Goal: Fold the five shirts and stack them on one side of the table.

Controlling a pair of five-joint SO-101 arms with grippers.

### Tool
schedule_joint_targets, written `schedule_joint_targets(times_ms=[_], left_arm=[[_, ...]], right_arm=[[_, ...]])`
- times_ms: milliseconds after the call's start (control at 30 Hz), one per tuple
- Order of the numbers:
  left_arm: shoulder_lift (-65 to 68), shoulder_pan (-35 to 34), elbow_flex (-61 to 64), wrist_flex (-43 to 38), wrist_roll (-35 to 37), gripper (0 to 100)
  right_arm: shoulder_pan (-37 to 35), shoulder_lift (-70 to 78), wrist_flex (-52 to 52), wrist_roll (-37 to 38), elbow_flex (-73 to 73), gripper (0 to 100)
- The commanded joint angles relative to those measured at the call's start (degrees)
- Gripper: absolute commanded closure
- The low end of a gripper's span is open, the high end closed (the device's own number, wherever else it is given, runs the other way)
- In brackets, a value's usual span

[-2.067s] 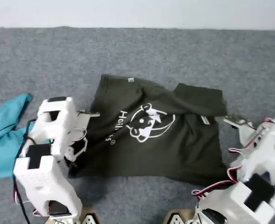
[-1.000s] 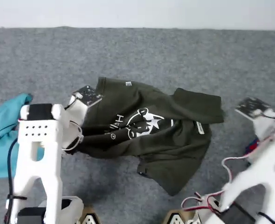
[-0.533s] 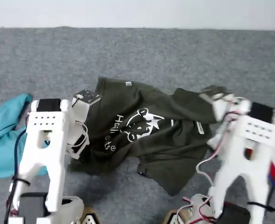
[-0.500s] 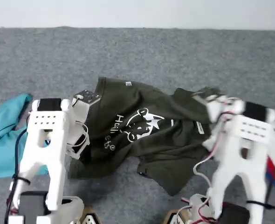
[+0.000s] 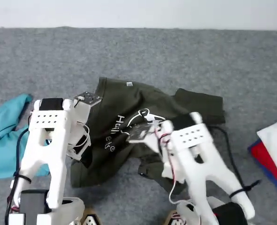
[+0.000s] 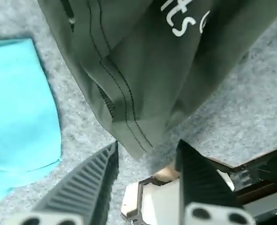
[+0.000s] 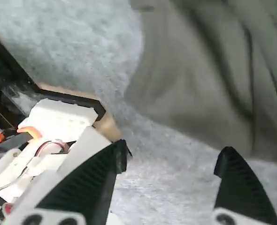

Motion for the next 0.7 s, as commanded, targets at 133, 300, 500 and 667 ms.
schedule_joint_targets(times_ms=[133, 300, 500, 667], left_arm=[[0.0, 0.09, -0.84, 0.09, 1.14, 80], [0.18, 0.09, -1.45, -0.09, 3.16, 80], [0.44, 0.09, -5.32, 0.35, 5.19, 80], [0.44, -2.46, -6.11, 0.44, 5.27, 80]], right_arm=[[-3.3, -0.75, -8.84, -0.18, 7.74, 68.5], [-3.3, 5.76, -16.92, -0.44, 13.19, 68.5], [-3.3, 16.31, -22.37, -0.44, 10.37, 68.6], [-3.03, 21.32, -22.99, -0.35, 5.1, 69.1]])
